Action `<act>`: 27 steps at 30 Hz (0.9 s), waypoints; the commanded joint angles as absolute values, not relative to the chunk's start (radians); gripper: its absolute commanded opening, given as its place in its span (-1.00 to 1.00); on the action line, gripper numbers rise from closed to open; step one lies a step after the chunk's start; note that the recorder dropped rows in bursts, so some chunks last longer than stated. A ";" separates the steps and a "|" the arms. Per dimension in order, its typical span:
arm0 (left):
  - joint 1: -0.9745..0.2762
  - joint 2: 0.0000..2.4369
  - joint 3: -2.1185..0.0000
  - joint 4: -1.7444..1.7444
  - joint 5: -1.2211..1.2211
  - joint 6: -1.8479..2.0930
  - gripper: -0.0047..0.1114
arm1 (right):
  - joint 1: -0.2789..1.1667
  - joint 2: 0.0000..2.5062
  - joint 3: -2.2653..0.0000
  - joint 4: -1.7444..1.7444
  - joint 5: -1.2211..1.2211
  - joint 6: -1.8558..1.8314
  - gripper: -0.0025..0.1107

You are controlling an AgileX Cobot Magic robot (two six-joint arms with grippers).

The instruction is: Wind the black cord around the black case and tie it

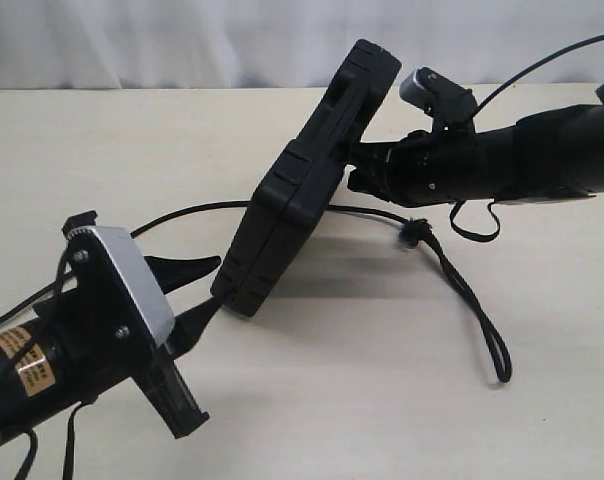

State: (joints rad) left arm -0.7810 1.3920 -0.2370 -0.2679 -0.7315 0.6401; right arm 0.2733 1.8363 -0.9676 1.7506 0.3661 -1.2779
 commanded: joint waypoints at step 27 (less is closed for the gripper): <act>-0.784 1.825 -0.526 -0.431 -0.912 0.656 0.54 | 0.269 1.836 -0.965 1.744 0.391 -1.263 -0.88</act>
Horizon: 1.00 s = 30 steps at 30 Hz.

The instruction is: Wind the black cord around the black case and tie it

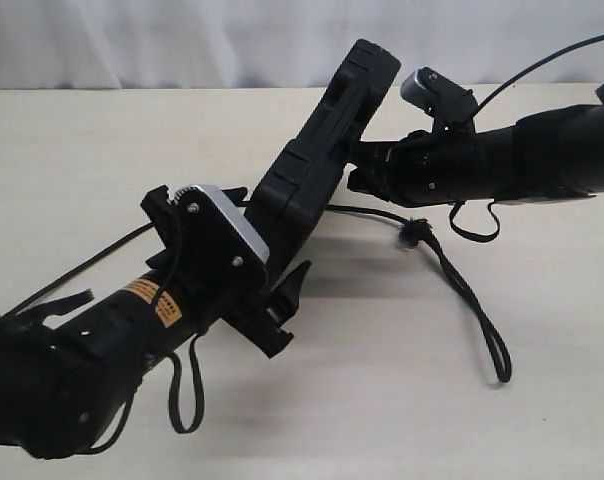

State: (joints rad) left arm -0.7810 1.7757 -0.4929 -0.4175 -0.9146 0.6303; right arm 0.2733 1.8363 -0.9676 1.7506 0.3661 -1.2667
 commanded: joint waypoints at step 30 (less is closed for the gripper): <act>-0.693 1.867 -0.608 -0.745 -0.980 0.659 -0.92 | 0.160 1.747 -1.119 0.135 0.521 -0.269 -0.02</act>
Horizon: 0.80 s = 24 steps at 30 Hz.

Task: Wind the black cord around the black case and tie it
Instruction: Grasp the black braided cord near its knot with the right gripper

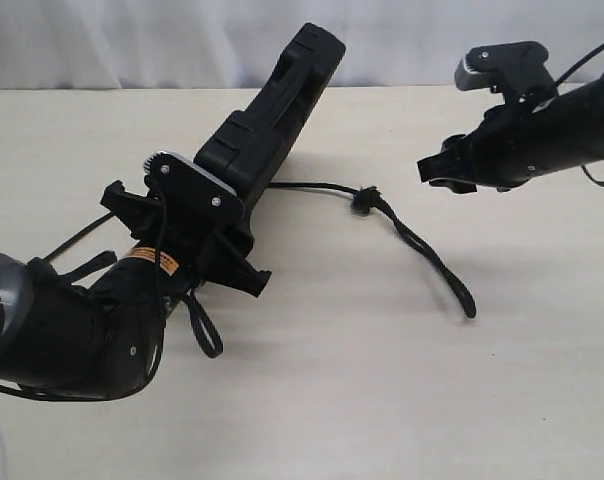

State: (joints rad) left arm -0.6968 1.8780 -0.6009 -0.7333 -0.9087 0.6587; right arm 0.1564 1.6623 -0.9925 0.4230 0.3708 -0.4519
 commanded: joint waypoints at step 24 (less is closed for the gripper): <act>-0.693 1.867 -0.608 -0.892 -1.048 0.725 -0.92 | 0.233 2.100 -1.404 0.061 0.675 -0.084 -0.88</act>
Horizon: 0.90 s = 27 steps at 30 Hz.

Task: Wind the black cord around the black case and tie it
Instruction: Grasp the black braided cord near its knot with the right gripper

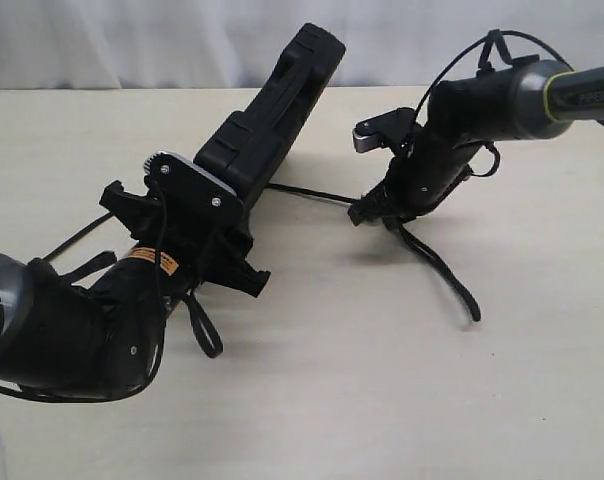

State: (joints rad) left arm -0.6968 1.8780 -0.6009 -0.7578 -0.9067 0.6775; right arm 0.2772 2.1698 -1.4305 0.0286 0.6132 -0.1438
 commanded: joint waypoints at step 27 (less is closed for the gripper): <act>-0.693 1.867 -0.608 -0.742 -0.963 0.706 -0.92 | 0.363 1.860 -0.959 -0.193 0.409 -1.932 -0.33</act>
